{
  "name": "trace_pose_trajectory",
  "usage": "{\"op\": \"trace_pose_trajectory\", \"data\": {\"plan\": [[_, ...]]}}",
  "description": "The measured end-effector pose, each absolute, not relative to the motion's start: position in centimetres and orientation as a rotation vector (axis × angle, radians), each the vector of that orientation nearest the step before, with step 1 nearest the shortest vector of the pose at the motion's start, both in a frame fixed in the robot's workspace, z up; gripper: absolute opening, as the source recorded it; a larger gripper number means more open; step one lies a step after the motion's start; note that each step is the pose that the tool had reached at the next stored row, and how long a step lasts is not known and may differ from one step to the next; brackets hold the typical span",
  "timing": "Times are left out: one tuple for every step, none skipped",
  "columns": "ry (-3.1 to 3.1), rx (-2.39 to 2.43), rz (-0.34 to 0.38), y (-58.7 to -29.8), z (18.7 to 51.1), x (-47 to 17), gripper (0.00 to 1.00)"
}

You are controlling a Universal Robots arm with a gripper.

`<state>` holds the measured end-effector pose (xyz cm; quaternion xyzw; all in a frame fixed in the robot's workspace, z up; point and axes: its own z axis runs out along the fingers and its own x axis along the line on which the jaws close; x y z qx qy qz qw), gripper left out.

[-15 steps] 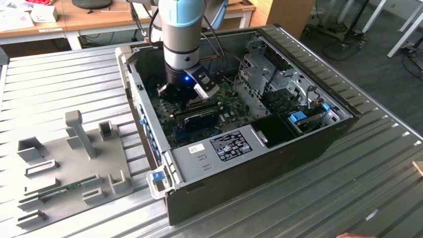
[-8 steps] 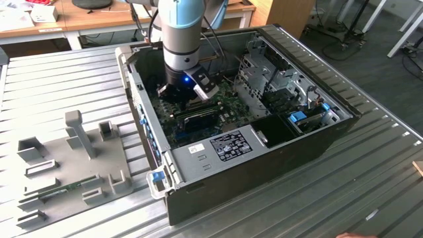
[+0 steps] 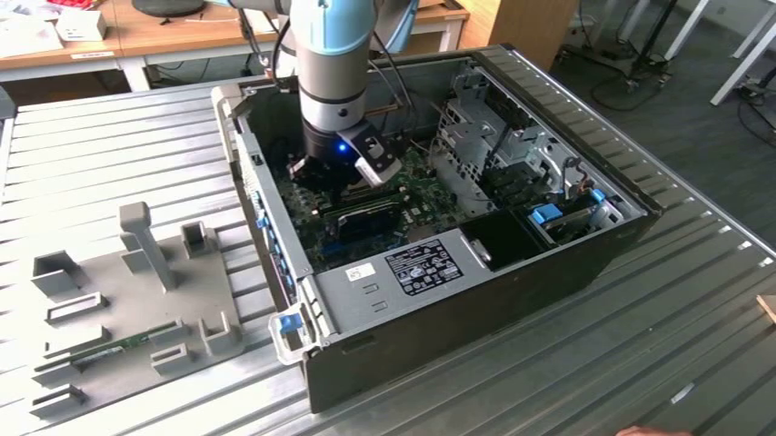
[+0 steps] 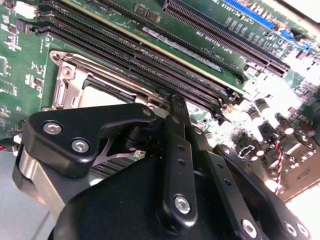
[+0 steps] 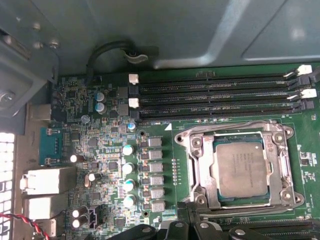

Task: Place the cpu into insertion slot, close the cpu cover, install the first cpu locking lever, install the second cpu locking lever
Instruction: 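Install the second cpu locking lever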

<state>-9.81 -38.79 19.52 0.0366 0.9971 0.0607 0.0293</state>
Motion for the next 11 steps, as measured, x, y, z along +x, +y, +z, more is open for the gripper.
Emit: {"op": "trace_pose_trajectory", "data": {"plan": [[3.075,0.113,0.187,-38.80,19.51,-9.82,0.10],[3.076,0.113,0.187,-38.81,19.50,-9.83,0.10],[3.076,0.113,0.187,-38.81,19.49,-9.83,0.10],[3.076,0.113,0.186,-38.81,19.49,-9.84,0.10],[3.076,0.113,0.187,-38.81,19.48,-9.84,0.10],[3.076,0.113,0.187,-38.81,19.47,-9.84,0.10],[3.076,0.113,0.187,-38.81,19.47,-9.84,0.10],[3.076,0.113,0.186,-38.80,19.46,-9.84,0.10],[3.076,0.113,0.186,-38.81,19.45,-9.84,0.10],[3.076,0.113,0.185,-38.80,19.44,-9.84,0.10],[3.076,0.112,0.183,-38.80,19.44,-9.84,0.10]]}}
